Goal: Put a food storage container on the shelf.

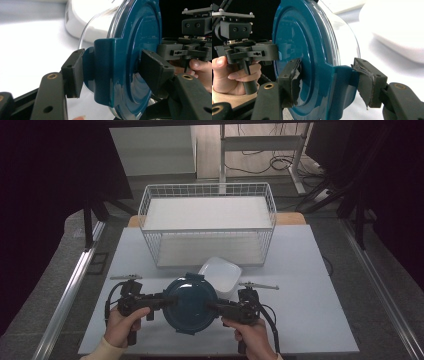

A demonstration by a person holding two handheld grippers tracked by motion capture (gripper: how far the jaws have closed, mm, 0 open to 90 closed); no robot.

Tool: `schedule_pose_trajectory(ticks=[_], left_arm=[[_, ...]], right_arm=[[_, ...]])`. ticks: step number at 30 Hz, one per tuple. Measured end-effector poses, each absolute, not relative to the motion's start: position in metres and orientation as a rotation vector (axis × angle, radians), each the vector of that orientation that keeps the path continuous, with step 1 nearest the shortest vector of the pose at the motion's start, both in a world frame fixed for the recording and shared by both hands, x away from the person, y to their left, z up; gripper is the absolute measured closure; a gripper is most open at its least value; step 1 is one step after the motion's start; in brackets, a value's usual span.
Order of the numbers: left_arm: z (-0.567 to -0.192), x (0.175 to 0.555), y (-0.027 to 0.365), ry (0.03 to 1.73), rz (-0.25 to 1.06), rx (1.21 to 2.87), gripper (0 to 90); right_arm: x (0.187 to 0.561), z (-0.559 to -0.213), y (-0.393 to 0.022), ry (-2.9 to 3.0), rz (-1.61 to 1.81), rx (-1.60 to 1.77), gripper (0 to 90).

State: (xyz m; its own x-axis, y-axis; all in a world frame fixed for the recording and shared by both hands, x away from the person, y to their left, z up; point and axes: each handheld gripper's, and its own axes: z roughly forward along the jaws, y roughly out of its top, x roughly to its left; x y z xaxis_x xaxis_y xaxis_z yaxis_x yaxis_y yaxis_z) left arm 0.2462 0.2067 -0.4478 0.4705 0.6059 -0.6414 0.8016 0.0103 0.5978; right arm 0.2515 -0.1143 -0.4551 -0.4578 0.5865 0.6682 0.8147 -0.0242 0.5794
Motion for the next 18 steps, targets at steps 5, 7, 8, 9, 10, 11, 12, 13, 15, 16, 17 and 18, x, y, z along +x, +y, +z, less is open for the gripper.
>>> schedule_pose_trajectory(ticks=[5, 7, 8, 9, 10, 11, 12, 13, 15, 16, 17, 18], left_arm=[[-0.438, 0.256, 0.203, 1.204, -0.226, 1.675, 38.9], [-0.434, 0.259, 0.203, 1.201, -0.223, 1.673, 38.9], [-0.433, 0.261, 0.203, 1.200, -0.224, 1.669, 38.9], [-0.431, 0.263, 0.203, 1.198, -0.223, 1.668, 38.9], [-0.429, 0.265, 0.203, 1.196, -0.221, 1.666, 38.9], [-0.426, 0.266, 0.203, 1.193, -0.218, 1.665, 38.9], [-0.424, 0.268, 0.204, 1.190, -0.217, 1.664, 38.9], [-0.422, 0.269, 0.204, 1.188, -0.214, 1.662, 38.9], [-0.417, 0.273, 0.204, 1.183, -0.215, 1.661, 38.9], [-0.415, 0.274, 0.204, 1.181, -0.214, 1.659, 38.9], [-0.412, 0.275, 0.204, 1.180, -0.215, 1.657, 38.9], [-0.410, 0.276, 0.204, 1.179, -0.210, 1.654, 38.8]], right_arm=[[0.260, -0.442, -0.118, -2.036, -1.488, -1.491, 40.6], [0.267, -0.434, -0.119, -2.042, -1.493, -1.493, 40.6], [0.267, -0.434, -0.119, -2.042, -1.493, -1.493, 40.6], [0.268, -0.432, -0.119, -2.046, -1.490, -1.492, 40.5], [0.271, -0.429, -0.118, -2.056, -1.494, -1.488, 40.5], [0.273, -0.426, -0.118, -2.060, -1.495, -1.487, 40.5], [0.275, -0.423, -0.118, -2.067, -1.497, -1.483, 40.5], [0.279, -0.417, -0.118, -2.081, -1.499, -1.474, 40.5], [0.280, -0.415, -0.117, -2.087, -1.501, -1.472, 40.5], [0.282, -0.410, -0.117, -2.099, -1.503, -1.466, 40.6], [0.284, -0.408, -0.117, -2.104, -1.503, -1.465, 40.6], [0.286, -0.404, -0.117, -2.114, -1.503, -1.458, 40.6]])
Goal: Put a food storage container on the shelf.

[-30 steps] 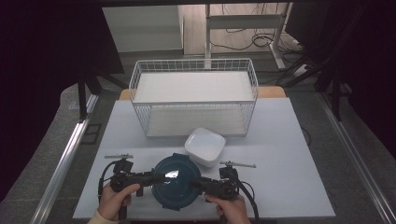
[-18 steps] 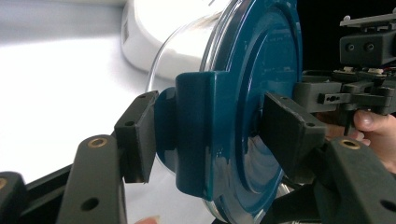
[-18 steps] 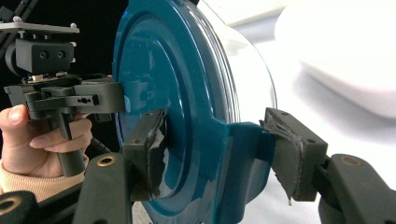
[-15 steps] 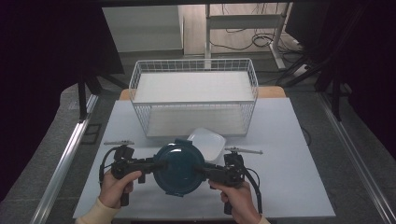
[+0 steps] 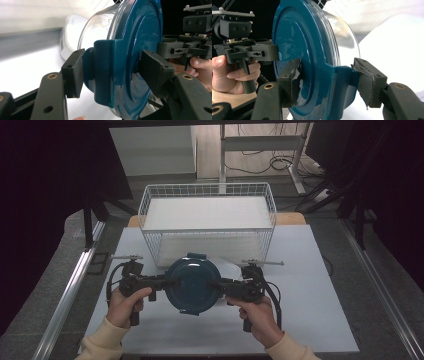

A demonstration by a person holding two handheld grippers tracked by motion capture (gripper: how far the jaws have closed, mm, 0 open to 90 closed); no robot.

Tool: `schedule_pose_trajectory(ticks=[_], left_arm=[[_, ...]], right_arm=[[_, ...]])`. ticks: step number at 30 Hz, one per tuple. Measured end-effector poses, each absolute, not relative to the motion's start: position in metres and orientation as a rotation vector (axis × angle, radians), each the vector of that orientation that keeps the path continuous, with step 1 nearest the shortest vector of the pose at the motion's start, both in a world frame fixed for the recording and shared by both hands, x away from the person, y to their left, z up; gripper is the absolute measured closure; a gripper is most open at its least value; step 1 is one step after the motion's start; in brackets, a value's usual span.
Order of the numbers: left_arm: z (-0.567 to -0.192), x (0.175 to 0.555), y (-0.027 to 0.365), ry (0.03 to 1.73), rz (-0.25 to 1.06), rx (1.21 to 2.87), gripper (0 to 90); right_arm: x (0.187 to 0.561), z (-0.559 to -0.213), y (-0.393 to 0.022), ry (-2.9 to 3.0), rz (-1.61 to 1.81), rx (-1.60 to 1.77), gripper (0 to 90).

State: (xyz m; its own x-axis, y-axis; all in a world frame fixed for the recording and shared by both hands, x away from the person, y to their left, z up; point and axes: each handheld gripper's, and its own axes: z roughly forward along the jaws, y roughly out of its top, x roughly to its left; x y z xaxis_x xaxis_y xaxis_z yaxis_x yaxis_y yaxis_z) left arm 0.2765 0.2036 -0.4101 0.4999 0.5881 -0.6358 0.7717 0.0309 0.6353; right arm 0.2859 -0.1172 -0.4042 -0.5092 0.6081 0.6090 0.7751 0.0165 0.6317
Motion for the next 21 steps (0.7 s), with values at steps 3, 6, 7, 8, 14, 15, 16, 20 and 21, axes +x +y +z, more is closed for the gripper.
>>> schedule_pose_trajectory(ticks=[3, 6, 7, 8, 14, 15, 16, 20, 21], left_arm=[[-0.404, 0.280, 0.203, 1.175, -0.204, 1.646, 38.8], [-0.400, 0.283, 0.203, 1.172, -0.200, 1.640, 38.9], [-0.397, 0.284, 0.202, 1.169, -0.194, 1.639, 38.8], [-0.396, 0.285, 0.202, 1.168, -0.193, 1.640, 38.8], [-0.385, 0.291, 0.202, 1.161, -0.186, 1.637, 38.8], [-0.384, 0.291, 0.202, 1.159, -0.182, 1.637, 38.8], [-0.382, 0.292, 0.201, 1.159, -0.180, 1.637, 38.8], [-0.376, 0.295, 0.200, 1.150, -0.173, 1.635, 38.8], [-0.375, 0.295, 0.199, 1.151, -0.173, 1.631, 38.8]], right_arm=[[0.291, -0.396, -0.118, -2.131, -1.505, -1.445, 40.5], [0.297, -0.388, -0.118, -2.149, -1.499, -1.439, 40.5], [0.298, -0.386, -0.118, -2.154, -1.497, -1.436, 40.5], [0.300, -0.383, -0.117, -2.158, -1.491, -1.432, 40.5], [0.307, -0.370, -0.118, -2.183, -1.488, -1.417, 40.5], [0.309, -0.367, -0.118, -2.190, -1.490, -1.410, 40.5], [0.309, -0.367, -0.118, -2.190, -1.490, -1.410, 40.5], [0.314, -0.359, -0.119, -2.212, -1.492, -1.391, 40.5], [0.314, -0.357, -0.119, -2.218, -1.492, -1.389, 40.5]])
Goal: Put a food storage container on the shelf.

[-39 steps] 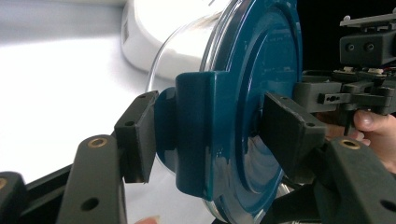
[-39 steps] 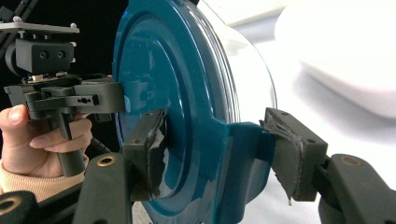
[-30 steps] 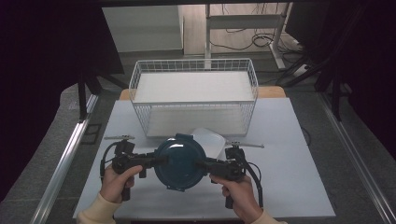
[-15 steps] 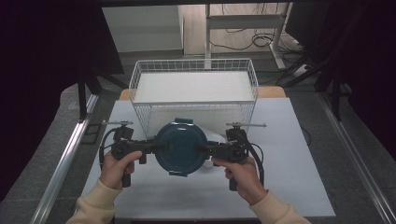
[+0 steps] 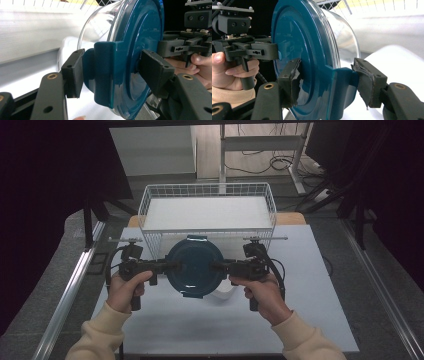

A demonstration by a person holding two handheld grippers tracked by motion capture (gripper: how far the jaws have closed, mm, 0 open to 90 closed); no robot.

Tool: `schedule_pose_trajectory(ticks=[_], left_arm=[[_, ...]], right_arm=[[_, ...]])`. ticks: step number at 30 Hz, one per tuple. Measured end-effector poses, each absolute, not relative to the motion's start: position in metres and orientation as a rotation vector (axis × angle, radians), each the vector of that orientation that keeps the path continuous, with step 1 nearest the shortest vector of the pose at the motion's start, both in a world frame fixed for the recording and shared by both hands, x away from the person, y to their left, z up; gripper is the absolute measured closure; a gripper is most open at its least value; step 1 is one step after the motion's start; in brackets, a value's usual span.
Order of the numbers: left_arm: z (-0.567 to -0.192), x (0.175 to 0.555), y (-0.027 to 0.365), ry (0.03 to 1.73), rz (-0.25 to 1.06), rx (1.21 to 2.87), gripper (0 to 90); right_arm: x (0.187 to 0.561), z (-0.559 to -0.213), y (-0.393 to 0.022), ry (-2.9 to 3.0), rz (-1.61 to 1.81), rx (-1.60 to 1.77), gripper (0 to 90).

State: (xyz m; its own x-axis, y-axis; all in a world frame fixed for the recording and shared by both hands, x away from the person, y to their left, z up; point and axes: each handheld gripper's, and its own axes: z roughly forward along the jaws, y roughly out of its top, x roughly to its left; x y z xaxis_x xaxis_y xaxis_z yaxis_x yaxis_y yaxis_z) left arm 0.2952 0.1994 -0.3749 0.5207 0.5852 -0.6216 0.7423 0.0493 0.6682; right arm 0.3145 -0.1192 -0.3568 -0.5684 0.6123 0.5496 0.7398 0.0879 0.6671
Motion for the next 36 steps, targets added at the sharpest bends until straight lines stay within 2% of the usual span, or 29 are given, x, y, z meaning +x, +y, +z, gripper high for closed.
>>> schedule_pose_trajectory(ticks=[36], left_arm=[[-0.320, 0.329, 0.192, 1.107, -0.125, 1.640, 38.9]], right_arm=[[0.356, -0.294, -0.126, -2.302, -1.519, -1.313, 40.5]])
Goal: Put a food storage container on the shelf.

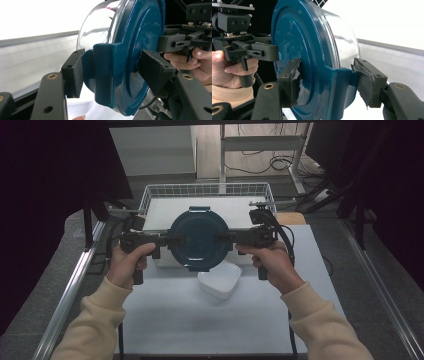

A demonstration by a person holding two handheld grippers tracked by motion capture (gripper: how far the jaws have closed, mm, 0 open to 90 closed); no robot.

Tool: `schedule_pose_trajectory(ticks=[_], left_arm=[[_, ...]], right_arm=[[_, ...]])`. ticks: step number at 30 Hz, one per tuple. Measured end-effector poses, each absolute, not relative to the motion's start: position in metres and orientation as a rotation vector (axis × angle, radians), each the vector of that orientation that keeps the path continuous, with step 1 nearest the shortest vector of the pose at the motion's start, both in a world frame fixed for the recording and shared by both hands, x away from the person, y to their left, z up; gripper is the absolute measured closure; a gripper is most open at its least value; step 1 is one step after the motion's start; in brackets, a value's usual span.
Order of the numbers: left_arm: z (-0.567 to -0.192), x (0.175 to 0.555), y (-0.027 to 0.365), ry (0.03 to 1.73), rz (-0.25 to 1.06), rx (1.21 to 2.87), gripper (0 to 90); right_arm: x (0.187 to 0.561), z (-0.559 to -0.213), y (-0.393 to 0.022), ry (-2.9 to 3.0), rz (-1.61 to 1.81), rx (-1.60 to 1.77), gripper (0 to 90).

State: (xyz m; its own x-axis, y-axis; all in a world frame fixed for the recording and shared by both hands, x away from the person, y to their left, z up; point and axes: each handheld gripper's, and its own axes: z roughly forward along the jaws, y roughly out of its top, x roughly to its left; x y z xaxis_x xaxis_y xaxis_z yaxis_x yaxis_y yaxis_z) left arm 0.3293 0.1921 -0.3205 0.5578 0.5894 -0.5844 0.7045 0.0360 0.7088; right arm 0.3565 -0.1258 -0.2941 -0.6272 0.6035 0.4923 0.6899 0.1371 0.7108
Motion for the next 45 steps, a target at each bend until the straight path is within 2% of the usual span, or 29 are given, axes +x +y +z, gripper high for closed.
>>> schedule_pose_trajectory(ticks=[19, 29, 45], left_arm=[[-0.288, 0.367, 0.189, 1.110, -0.124, 1.643, 39.0], [-0.285, 0.405, 0.193, 1.131, -0.158, 1.640, 39.1], [-0.293, 0.444, 0.189, 1.161, -0.193, 1.658, 39.0]], right_arm=[[0.402, -0.254, -0.127, -2.349, -1.526, -1.263, 40.6], [0.436, -0.252, -0.124, -2.326, -1.526, -1.282, 40.7], [0.475, -0.262, -0.129, -2.293, -1.500, -1.305, 40.7]])
